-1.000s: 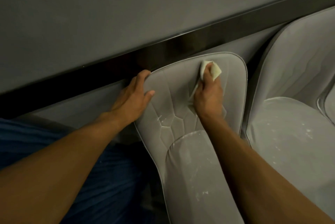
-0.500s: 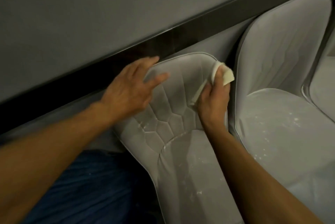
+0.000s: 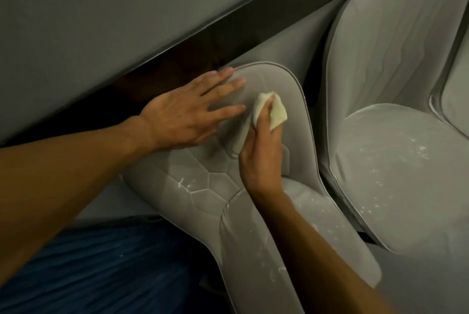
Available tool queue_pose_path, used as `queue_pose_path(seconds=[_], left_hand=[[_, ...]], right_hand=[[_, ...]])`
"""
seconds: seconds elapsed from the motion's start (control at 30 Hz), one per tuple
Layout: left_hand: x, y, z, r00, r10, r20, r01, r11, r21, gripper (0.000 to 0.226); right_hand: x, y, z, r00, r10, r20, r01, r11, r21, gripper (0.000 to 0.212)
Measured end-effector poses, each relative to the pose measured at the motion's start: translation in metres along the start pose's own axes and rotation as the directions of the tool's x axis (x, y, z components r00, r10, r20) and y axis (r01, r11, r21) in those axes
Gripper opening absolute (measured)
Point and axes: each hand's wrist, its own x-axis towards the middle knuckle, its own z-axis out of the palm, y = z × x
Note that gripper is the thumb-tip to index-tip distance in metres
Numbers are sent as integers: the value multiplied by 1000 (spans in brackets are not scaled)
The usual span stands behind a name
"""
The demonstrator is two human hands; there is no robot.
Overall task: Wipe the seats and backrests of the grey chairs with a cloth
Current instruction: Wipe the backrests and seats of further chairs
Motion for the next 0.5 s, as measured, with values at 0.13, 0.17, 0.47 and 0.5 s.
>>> queue_pose_path(seconds=[0.13,0.17,0.47,0.5], left_hand=[[3,1,0,1000,-22,-20,22,1000,-3,68],[3,1,0,1000,-19,-25,19,1000,0,65],[0,-2,7,998,14,-69,-16,1000,-24,61],[1,-1,6,997,14,-75,-16,999,-29,60]], right_hand=[[14,11,2,1000,-3,-21,1,995,-99,69],[10,22,3,1000,20,-3,-20,980,-200,74],[5,9,17,985,161,-59,-166,982,-90,73],[10,2,19,992,78,-96,-86,994,-74,74]])
